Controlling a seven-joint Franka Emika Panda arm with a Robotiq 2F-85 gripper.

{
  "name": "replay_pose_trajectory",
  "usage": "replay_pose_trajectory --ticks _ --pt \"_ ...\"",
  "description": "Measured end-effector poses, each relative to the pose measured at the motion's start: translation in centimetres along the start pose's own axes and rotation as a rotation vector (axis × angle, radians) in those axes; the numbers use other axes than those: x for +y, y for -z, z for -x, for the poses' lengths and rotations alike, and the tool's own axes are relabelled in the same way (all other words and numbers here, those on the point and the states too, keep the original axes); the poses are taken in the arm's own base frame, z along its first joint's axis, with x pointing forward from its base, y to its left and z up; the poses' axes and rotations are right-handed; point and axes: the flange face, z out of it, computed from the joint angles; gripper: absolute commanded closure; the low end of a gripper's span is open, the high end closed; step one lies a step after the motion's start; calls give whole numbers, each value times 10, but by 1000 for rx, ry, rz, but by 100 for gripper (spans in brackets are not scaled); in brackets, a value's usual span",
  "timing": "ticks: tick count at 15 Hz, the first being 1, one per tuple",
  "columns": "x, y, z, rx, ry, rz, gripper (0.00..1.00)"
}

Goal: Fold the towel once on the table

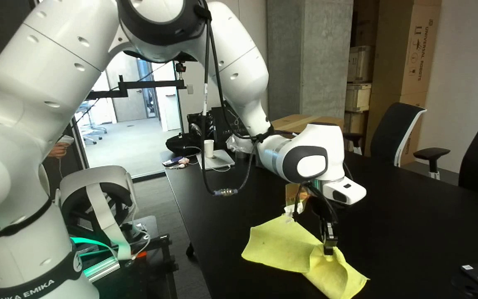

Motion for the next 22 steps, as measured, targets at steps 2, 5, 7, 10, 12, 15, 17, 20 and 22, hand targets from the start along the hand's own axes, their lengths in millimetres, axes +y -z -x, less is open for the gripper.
replay_pose_trajectory --ticks 2,5,7,10,12,15,17,20,22 --pt "-12 -3 -12 27 -47 -4 66" --pt "-23 -5 -26 64 -120 -11 51" --pt "-28 -3 -32 85 -154 -26 37" --pt "-32 2 -35 109 -166 -45 13" --pt "-37 3 -30 100 -156 -47 1" --pt "-48 -5 0 41 -78 -39 0" --pt "-57 -13 33 -9 20 -27 0" --pt "-67 -24 85 -74 174 22 0" --pt "-71 -30 114 -102 278 57 0"
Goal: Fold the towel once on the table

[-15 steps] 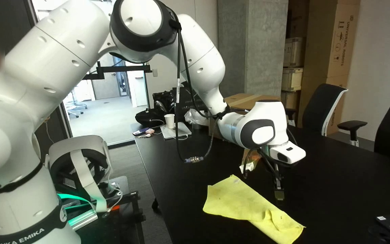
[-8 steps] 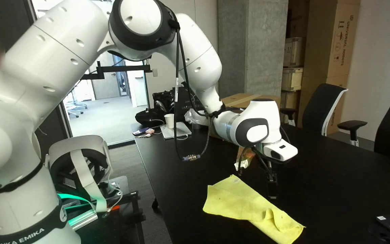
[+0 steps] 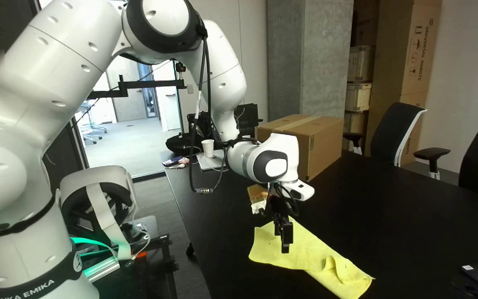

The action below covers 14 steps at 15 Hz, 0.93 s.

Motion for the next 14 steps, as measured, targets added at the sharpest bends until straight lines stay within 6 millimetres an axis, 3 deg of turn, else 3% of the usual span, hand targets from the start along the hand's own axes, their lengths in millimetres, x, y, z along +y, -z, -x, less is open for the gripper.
replay_pose_trajectory --ticks 5,14 --pt "-18 -13 38 -17 230 73 0" --pt "-38 -22 66 -28 513 4 0"
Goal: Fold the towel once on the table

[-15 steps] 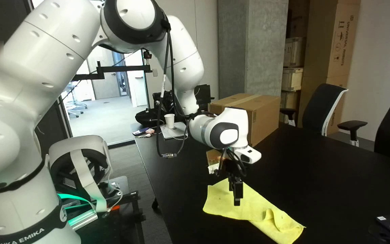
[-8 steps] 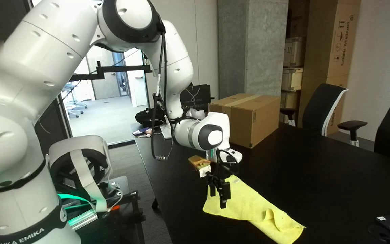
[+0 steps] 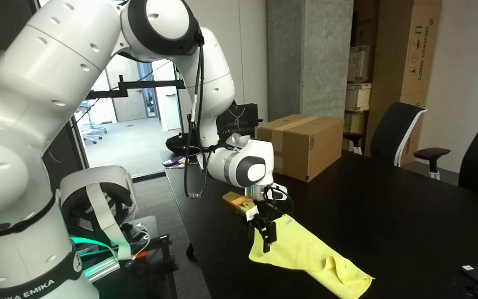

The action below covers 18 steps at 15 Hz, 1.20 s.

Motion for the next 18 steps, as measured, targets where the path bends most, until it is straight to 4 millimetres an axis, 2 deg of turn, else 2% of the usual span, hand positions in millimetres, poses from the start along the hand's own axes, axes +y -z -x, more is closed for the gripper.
replay_pose_trajectory --ticks 3,10,18 --pt "1 -2 2 -12 71 -48 0" --pt "24 -14 5 -32 80 -69 0" --pt "22 -24 6 -32 82 -76 0"
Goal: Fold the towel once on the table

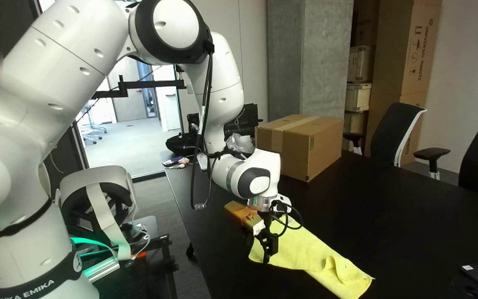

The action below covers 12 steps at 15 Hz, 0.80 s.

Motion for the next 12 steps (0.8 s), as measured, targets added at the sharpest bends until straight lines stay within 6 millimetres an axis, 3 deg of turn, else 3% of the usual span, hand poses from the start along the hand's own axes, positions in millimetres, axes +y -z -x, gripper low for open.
replay_pose_trajectory --ticks 9,12 --pt "-1 -4 -3 44 -1 -4 0" --pt "0 -5 -3 43 -3 -2 7"
